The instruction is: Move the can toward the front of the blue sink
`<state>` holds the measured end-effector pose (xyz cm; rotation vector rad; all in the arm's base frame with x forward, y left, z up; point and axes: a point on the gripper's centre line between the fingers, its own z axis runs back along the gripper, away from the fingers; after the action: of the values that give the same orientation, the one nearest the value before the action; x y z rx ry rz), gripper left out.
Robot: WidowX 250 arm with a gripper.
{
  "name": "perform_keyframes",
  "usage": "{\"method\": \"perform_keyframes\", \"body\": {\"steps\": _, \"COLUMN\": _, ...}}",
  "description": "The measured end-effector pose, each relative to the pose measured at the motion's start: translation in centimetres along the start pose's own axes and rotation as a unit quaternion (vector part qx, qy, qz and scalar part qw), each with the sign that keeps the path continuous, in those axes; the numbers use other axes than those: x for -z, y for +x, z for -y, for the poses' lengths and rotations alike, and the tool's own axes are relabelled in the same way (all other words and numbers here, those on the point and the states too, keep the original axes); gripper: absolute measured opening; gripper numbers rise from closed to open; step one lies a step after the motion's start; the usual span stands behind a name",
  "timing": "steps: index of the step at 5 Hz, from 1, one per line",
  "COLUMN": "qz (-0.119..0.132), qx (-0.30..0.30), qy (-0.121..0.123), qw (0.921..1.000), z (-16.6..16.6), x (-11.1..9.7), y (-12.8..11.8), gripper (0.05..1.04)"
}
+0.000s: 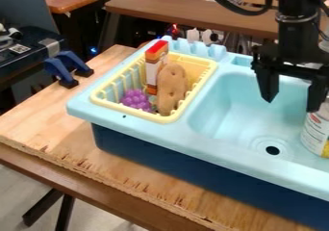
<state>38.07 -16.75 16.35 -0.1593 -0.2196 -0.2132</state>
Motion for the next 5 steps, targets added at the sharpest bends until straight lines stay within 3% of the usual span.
{"method": "perform_keyframes", "body": {"steps": 2, "qz": 0.000, "qx": 0.006, "qy": 0.007, "qw": 1.0000, "z": 1.1, "x": 0.8, "y": 1.7, "gripper": 1.000}}
{"method": "perform_keyframes", "body": {"steps": 4, "qz": -0.007, "qx": 0.022, "qy": -0.001, "qw": 0.9997, "z": 3.2, "x": 1.2, "y": 2.2, "gripper": 1.001}}
{"method": "perform_keyframes", "body": {"steps": 5, "qz": -0.020, "qx": 0.011, "qy": -0.006, "qw": 0.9997, "z": 3.4, "x": 2.3, "y": 1.9, "gripper": 1.000}}
